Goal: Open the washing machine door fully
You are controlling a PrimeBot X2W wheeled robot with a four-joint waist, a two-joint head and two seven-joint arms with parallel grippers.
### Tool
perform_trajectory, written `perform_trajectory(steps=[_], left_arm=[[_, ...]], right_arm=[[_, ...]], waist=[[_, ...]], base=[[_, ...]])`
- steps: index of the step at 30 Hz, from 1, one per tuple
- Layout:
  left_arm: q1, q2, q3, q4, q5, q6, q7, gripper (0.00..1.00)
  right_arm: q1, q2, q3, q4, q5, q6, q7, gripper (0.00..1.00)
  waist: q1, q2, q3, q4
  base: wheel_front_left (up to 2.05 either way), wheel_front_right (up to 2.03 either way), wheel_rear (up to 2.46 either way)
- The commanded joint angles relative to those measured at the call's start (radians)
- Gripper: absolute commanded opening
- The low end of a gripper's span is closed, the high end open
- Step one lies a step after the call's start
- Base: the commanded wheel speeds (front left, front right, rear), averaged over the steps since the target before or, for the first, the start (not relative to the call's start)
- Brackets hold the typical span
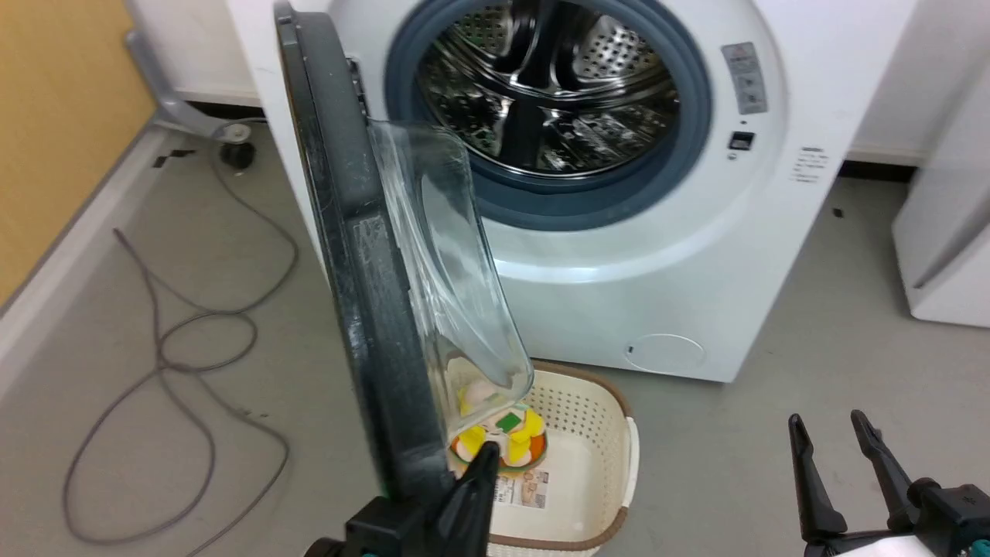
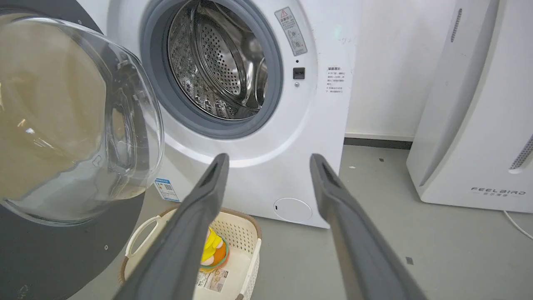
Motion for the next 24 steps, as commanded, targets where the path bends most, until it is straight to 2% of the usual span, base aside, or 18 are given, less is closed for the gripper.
perform_trajectory(steps=[1,9,15,24], left_arm=[[0.009,0.012,0.017,-0.004,0.003,0.012,-0.006,0.00],[0.044,0.035,0.080,-0.028,0.007,0.067,-0.029,0.00],[0.054,0.075,0.178,-0.009,-0.005,0.106,-0.063,0.00],[0.031,0.131,0.329,0.091,-0.057,0.126,-0.130,0.00]], right_arm=[[0.018,0.004,-0.002,-0.005,-0.007,0.001,0.002,1.00],[0.029,0.004,-0.011,-0.024,-0.016,0.001,0.010,1.00],[0.031,0.004,-0.012,-0.043,-0.020,0.001,0.019,1.00],[0.029,0.004,-0.006,-0.049,-0.016,0.001,0.027,1.00]], waist=[[0.0000,0.0000,-0.006,0.017],[0.0000,0.0000,-0.012,0.085],[0.0000,0.0000,-0.016,0.121],[0.0000,0.0000,-0.020,0.125]], base=[[0.00,0.00,0.00],[0.00,0.00,0.00],[0.00,0.00,0.00],[0.00,0.00,0.00]])
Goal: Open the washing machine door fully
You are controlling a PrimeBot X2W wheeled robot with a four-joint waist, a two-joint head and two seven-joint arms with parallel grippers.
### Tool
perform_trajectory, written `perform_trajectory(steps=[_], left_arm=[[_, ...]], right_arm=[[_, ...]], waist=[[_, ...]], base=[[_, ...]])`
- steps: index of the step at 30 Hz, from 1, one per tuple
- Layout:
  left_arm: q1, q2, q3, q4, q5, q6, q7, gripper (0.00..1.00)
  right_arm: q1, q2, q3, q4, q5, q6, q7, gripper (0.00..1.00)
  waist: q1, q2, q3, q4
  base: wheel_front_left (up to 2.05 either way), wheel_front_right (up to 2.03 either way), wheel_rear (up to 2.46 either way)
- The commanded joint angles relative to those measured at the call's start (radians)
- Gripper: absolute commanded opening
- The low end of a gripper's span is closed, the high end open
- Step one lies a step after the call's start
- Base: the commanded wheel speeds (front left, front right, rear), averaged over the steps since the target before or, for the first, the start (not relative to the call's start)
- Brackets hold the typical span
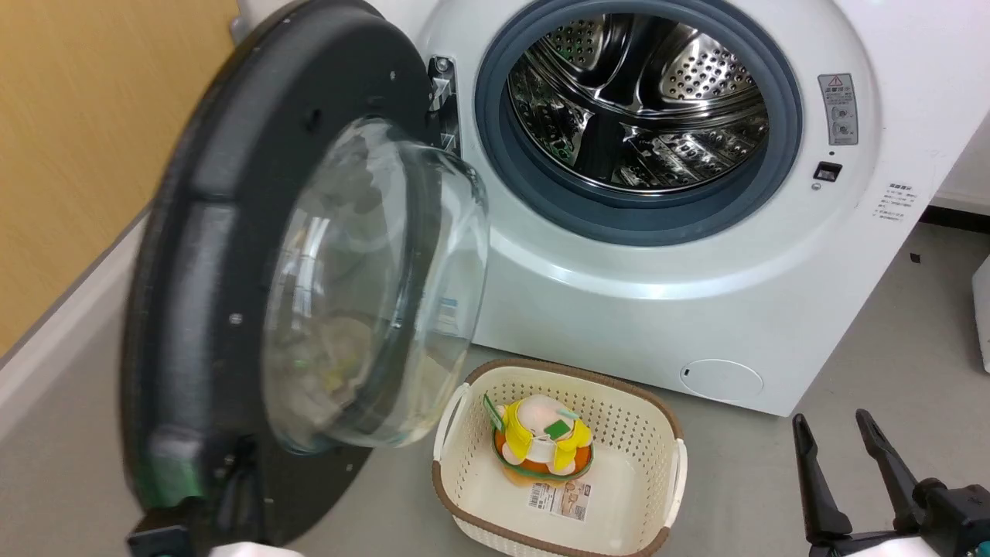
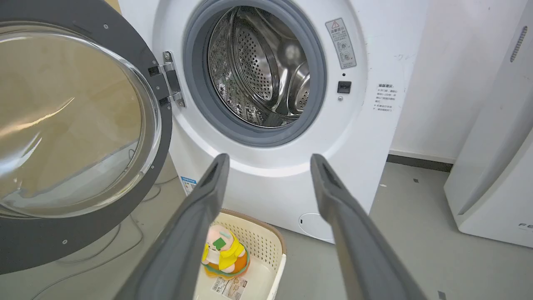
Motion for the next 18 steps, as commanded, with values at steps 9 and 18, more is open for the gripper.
perform_trajectory(steps=[9,18], left_arm=[[-0.047,0.052,0.167,0.153,-0.076,0.021,-0.096,0.00],[-0.153,0.102,0.271,0.360,-0.143,-0.034,-0.148,0.00]], right_arm=[[0.015,0.003,-0.002,-0.004,0.005,0.001,0.002,1.00],[0.003,0.003,-0.005,-0.004,0.004,0.001,0.007,1.00]], waist=[[0.0000,0.0000,0.007,-0.013],[0.0000,0.0000,0.024,-0.008]], base=[[0.00,0.00,0.00],[0.00,0.00,0.00]])
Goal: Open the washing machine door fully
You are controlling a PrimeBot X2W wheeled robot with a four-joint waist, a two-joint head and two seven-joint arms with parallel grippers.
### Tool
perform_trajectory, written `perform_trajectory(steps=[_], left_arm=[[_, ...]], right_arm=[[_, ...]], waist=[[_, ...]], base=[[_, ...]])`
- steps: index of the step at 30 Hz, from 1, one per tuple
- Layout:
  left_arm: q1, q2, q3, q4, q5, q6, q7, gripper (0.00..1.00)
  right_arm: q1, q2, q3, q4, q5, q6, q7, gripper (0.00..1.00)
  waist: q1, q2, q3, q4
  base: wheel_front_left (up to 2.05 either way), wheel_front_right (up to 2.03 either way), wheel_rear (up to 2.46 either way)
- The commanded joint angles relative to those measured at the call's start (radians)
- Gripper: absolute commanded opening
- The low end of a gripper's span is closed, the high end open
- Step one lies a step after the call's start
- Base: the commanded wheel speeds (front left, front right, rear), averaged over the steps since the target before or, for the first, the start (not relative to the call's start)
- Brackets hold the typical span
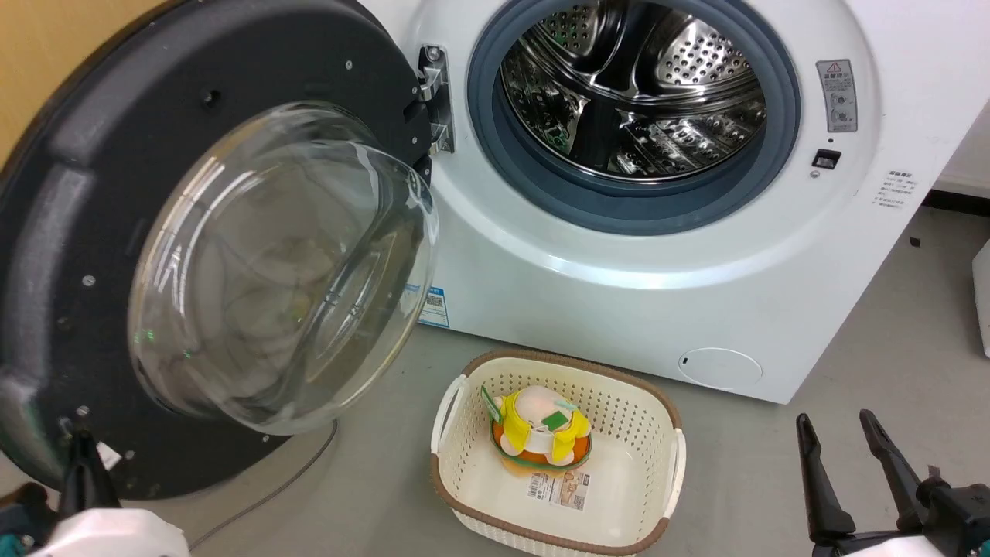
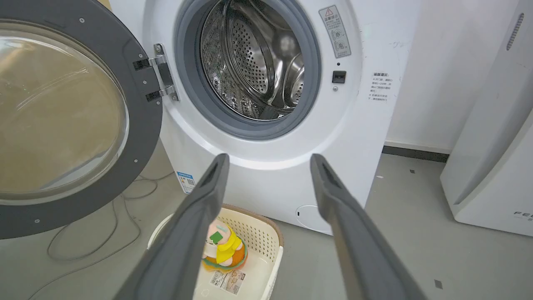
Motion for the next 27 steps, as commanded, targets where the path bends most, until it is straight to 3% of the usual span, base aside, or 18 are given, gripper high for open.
perform_trajectory(steps=[1,9,14,21,27], left_arm=[[-0.038,0.022,0.022,0.052,-0.011,-0.015,-0.012,0.00],[-0.155,0.058,0.065,0.250,-0.015,-0.085,-0.028,0.00],[-0.179,0.051,0.085,0.272,0.017,-0.106,-0.029,0.00],[-0.113,-0.020,0.118,0.182,0.092,-0.123,-0.029,0.00],[0.015,-0.130,0.064,0.034,0.162,-0.142,-0.030,0.00]], right_arm=[[0.002,0.003,0.000,-0.005,0.000,0.001,0.001,1.00],[-0.010,0.003,-0.002,-0.005,-0.001,0.001,0.002,1.00],[-0.011,0.003,-0.002,-0.003,0.000,0.001,0.001,1.00],[-0.008,0.003,0.002,0.005,0.006,0.001,-0.005,1.00],[-0.003,0.003,0.006,0.012,0.005,0.001,-0.008,1.00]], waist=[[0.0000,0.0000,0.005,0.001],[0.0000,0.0000,0.017,0.004],[0.0000,0.0000,0.018,0.002],[0.0000,0.0000,0.012,-0.007],[0.0000,0.0000,-0.003,-0.021]], base=[[0.00,0.00,0.00],[0.00,0.00,0.00],[0.00,0.00,0.00],[0.00,0.00,0.00],[0.00,0.00,0.00]])
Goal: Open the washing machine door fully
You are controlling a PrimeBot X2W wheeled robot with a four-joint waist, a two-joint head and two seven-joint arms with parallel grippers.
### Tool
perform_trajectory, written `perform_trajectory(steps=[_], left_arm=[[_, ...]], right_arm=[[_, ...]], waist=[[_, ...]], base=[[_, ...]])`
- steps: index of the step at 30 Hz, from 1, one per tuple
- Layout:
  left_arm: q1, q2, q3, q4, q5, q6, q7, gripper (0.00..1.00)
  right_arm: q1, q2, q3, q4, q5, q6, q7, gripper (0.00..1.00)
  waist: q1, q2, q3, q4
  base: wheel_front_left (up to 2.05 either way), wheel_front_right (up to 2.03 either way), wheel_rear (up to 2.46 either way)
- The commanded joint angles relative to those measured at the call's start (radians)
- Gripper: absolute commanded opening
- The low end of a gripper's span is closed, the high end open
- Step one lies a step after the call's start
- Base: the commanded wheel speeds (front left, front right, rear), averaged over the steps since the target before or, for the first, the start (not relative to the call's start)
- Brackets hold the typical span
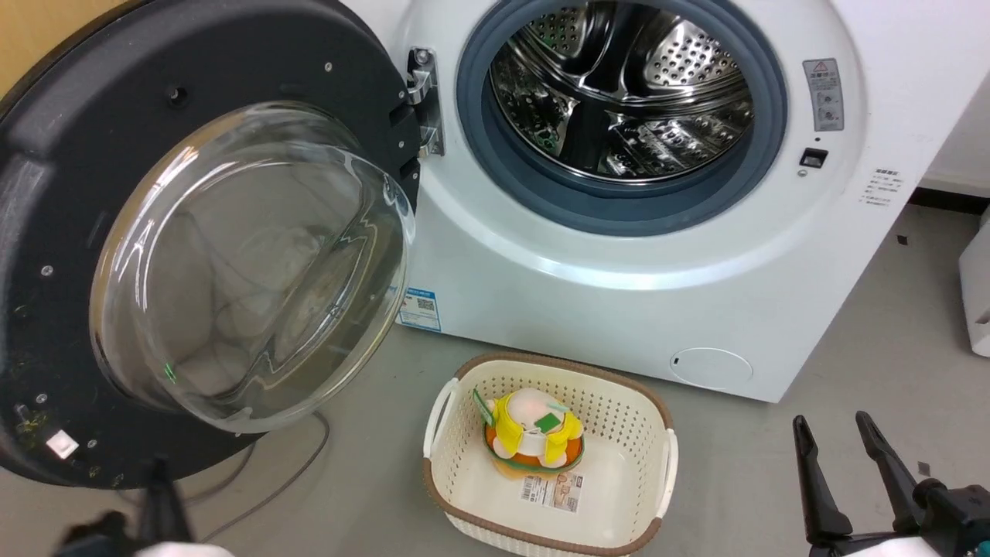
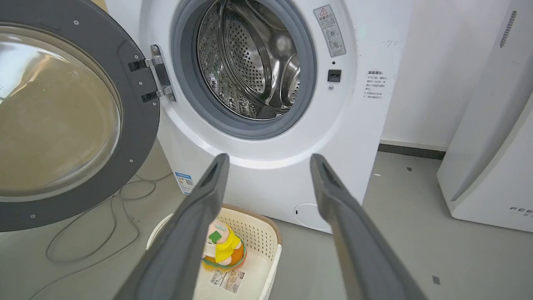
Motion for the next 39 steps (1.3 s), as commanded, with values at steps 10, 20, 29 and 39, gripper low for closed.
perform_trajectory(steps=[10,20,29,39], left_arm=[[0.081,-0.102,-0.168,-0.121,0.080,-0.045,-0.005,0.95],[0.028,-0.079,-0.260,-0.123,0.170,-0.063,-0.001,1.00],[0.001,-0.057,-0.288,-0.104,0.196,-0.063,0.020,1.00],[-0.007,-0.053,-0.298,-0.082,0.197,-0.055,0.017,1.00]], right_arm=[[-0.002,0.003,0.011,0.006,-0.009,0.001,0.003,1.00],[0.005,0.003,0.006,-0.001,-0.033,0.001,0.017,1.00],[0.015,0.003,0.018,-0.009,-0.048,0.001,0.029,1.00],[0.004,0.003,0.021,-0.006,-0.047,0.001,0.026,1.00]], waist=[[0.0000,-0.0001,-0.016,-0.063],[0.0000,-0.0001,-0.025,-0.165],[0.0000,-0.0001,-0.013,-0.221],[0.0000,-0.0001,0.005,-0.222]], base=[[0.00,0.00,0.00],[0.00,0.00,0.00],[0.00,0.00,0.00],[0.00,0.00,0.00]])
